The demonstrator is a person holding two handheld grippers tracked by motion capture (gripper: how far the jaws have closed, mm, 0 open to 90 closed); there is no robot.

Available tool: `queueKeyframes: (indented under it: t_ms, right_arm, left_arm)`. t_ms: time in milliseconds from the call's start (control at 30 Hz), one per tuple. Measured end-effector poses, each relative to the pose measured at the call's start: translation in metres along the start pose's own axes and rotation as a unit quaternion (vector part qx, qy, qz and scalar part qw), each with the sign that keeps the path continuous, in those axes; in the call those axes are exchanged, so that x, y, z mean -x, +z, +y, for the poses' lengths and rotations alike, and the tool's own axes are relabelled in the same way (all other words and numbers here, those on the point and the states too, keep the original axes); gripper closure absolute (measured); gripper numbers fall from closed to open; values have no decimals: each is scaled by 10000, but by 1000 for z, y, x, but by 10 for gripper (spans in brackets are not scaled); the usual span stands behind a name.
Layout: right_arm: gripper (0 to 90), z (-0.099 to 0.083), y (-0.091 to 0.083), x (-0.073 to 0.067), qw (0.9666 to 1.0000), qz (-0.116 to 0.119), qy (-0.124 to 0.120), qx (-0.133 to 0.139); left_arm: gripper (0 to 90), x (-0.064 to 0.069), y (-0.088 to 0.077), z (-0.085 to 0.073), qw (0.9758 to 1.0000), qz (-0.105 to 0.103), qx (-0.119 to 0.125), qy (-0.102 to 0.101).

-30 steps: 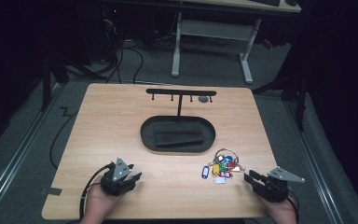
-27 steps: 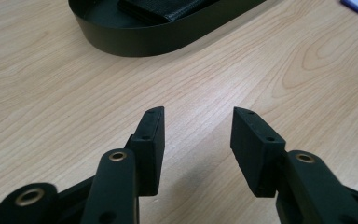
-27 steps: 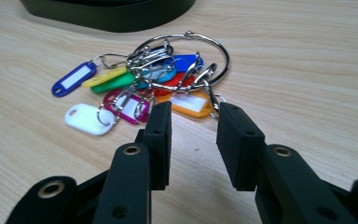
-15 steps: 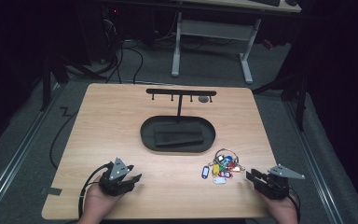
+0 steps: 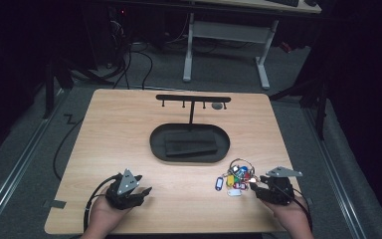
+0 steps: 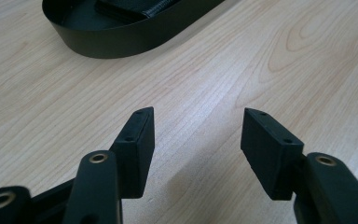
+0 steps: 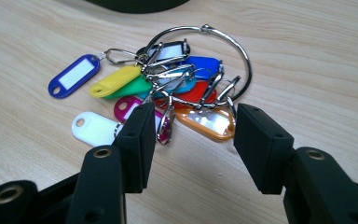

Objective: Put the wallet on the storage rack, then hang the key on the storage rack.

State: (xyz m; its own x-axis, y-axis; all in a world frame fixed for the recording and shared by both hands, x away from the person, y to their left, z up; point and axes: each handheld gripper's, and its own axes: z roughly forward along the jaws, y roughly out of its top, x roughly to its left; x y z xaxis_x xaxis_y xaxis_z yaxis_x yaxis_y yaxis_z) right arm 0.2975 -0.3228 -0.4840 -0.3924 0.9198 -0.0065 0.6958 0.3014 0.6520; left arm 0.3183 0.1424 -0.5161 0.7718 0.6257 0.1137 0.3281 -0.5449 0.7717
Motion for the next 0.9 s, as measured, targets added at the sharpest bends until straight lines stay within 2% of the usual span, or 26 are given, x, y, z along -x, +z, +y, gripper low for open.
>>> queueKeyframes:
  t_ms: [100, 200, 400, 500, 567, 633, 900]
  right_arm:
    - [453, 10, 2, -4, 9998, -2, -71, -168]
    - [437, 17, 3, -5, 9996, 11, -20, -276]
    - [436, 31, 5, -4, 9986, 163, 186, -459]
    - [436, 40, 7, -5, 9975, 191, 134, -660]
    - [436, 47, 8, -7, 9960, 263, 116, -845]
    - [436, 55, 10, -9, 9939, 323, 54, -1051]
    - [458, 92, 29, -27, 9840, 449, -385, -1683]
  left_arm:
    - [441, 1, -3, 0, 10000, 10, 69, 33]
    - [437, 0, -5, 1, 9999, 4, 141, 11]
    - [430, -1, -4, -2, 9999, -67, 93, -65]
    - [426, -1, -6, -3, 9997, -130, 128, -134]
    - [426, 1, -9, -3, 9997, -188, 126, -119]
    - [424, 2, -9, -4, 9999, -130, 103, -9]
    - [424, 1, -9, -5, 9999, -135, 22, 73]
